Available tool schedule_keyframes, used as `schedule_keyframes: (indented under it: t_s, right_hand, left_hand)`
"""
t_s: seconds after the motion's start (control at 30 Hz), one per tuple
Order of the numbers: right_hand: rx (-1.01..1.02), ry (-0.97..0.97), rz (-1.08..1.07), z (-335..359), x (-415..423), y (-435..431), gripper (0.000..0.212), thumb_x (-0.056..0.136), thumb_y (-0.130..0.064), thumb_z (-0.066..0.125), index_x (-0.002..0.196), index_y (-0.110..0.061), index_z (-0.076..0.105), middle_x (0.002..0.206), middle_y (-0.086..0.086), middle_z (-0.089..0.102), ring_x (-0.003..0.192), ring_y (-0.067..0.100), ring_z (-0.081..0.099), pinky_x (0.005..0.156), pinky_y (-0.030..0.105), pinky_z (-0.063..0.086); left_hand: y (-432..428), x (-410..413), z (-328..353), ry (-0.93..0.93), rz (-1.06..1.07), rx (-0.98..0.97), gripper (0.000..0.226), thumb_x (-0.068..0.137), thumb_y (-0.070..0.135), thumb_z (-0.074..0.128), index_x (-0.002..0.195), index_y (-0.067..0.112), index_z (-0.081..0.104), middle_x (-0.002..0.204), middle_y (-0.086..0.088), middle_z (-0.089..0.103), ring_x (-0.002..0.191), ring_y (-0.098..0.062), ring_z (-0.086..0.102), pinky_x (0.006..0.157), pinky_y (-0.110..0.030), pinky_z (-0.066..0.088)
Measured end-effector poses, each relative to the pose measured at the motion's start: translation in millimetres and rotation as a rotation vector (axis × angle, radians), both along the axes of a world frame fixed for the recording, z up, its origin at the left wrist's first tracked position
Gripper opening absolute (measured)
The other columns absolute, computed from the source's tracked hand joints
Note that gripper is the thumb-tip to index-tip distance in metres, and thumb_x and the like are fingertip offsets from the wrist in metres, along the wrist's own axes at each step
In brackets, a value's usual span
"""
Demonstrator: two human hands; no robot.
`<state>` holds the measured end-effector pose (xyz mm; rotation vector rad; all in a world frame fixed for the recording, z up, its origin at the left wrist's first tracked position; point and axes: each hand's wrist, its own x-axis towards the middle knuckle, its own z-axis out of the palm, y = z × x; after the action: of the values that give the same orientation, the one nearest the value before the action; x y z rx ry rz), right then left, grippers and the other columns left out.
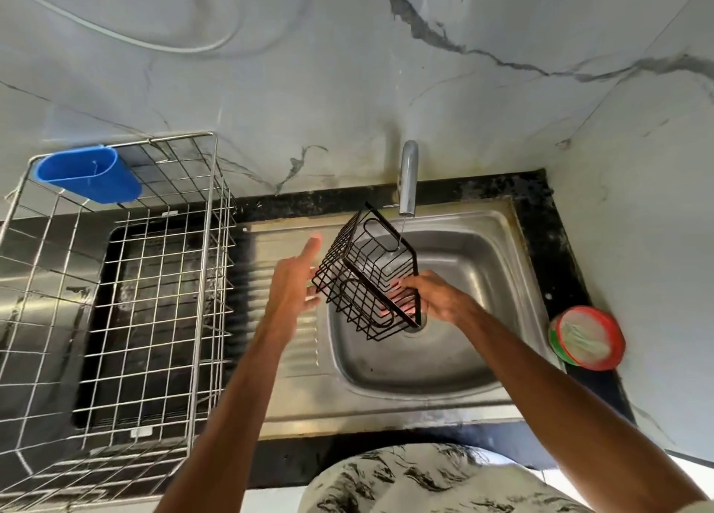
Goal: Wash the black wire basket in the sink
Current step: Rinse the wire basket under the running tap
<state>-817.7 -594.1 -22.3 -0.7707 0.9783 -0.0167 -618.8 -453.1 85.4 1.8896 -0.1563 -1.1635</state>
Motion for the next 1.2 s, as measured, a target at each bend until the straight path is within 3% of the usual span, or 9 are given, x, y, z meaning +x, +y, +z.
schedule_keyframes:
  t_s: [0.2,0.33,0.43,0.5,0.63,0.73,0.87,1.03,1.2]
  right_hand:
    - [-0.08,-0.038,0.118,5.1,6.2,-23.7,0.03,0.103,-0.013,0.051,0.122,0.01,0.059,0.105,0.026,0.073,0.087,0.033,0.076,0.073,0.033,0.062]
    - [-0.176,0.031,0.199,0.8,7.3,-36.3,0.027,0.107,-0.017,0.046,0.117,0.003,0.062,0.105,0.024,0.074,0.093,0.039,0.074,0.078,0.042,0.062]
    - [-0.649,0.374,0.41,-10.4,16.1,-45.2,0.037,0.104,-0.033,0.051,0.113,0.0,0.065,0.108,0.017,0.073,0.098,0.033,0.071,0.088,0.042,0.058]
    - [-1.055,0.545,0.463,-13.6,19.4,-50.7,0.044,0.104,-0.038,0.049,0.133,-0.005,0.056,0.13,0.016,0.061,0.121,0.032,0.058,0.098,0.039,0.048]
    - [-1.286,0.361,0.695,-16.1,21.7,-67.4,0.05,0.109,-0.032,0.037,0.157,-0.017,0.032,0.161,0.008,0.035,0.149,0.026,0.031,0.12,0.04,0.025]
    - [-1.282,0.284,0.988,-29.8,24.3,-77.1,0.051,0.109,-0.03,0.036,0.158,-0.018,0.028,0.166,0.004,0.024,0.154,0.023,0.02,0.123,0.04,0.017]
    - [-1.442,0.286,1.142,-38.4,32.6,-85.7,0.061,0.107,-0.045,0.015,0.161,-0.018,0.011,0.168,0.004,-0.002,0.155,0.02,-0.009,0.127,0.049,-0.001]
    - [-1.642,0.235,1.318,-38.7,22.6,-57.8,0.075,0.103,-0.06,0.003,0.159,-0.012,0.016,0.167,0.009,0.006,0.156,0.027,-0.001,0.125,0.057,0.002]
    - [-1.799,0.137,1.489,-43.4,-6.9,-55.3,0.066,0.108,-0.052,0.017,0.161,-0.014,0.002,0.167,0.006,-0.003,0.155,0.023,-0.004,0.126,0.054,0.003]
  left_hand:
    - [-48.5,12.0,3.0,0.162,-0.345,0.051,0.107,0.07,0.086,0.069,0.159,0.036,0.035,0.171,-0.011,0.019,0.152,-0.038,0.029,0.119,-0.065,0.03]
    - [-69.1,13.2,-12.2,0.144,-0.425,0.136,0.081,0.061,0.069,0.084,0.131,0.034,0.062,0.151,-0.009,0.052,0.125,-0.032,0.061,0.094,-0.049,0.059]
    - [-72.8,12.7,-16.3,0.113,-0.413,0.168,0.084,0.057,0.063,0.087,0.128,0.024,0.065,0.131,-0.013,0.065,0.112,-0.031,0.068,0.092,-0.05,0.06]
    - [-75.7,11.9,-20.8,0.069,-0.408,0.19,0.075,0.063,0.059,0.086,0.124,0.02,0.068,0.12,-0.008,0.064,0.104,-0.027,0.069,0.093,-0.047,0.06]
    - [-79.5,11.4,-30.3,0.008,-0.455,0.253,0.096,0.035,0.069,0.091,0.117,0.024,0.07,0.139,-0.009,0.06,0.124,-0.031,0.061,0.107,-0.05,0.049]
    - [-82.4,7.1,-29.6,-0.022,-0.433,0.261,0.079,0.054,0.057,0.091,0.113,0.012,0.065,0.12,-0.003,0.063,0.11,-0.019,0.062,0.085,-0.029,0.059]
    - [-86.3,2.3,-33.0,-0.125,-0.41,0.217,0.082,0.056,0.054,0.094,0.114,0.003,0.065,0.113,-0.009,0.069,0.099,-0.02,0.07,0.078,-0.037,0.063]
    - [-80.5,-2.1,-35.9,-0.137,-0.358,0.134,0.11,0.048,0.05,0.093,0.138,0.007,0.045,0.111,-0.008,0.068,0.093,-0.018,0.07,0.065,-0.03,0.061]
    - [-68.9,-4.9,-45.9,-0.192,-0.361,0.112,0.125,0.034,0.06,0.088,0.138,0.01,0.038,0.12,-0.007,0.06,0.109,-0.024,0.066,0.092,-0.044,0.062]
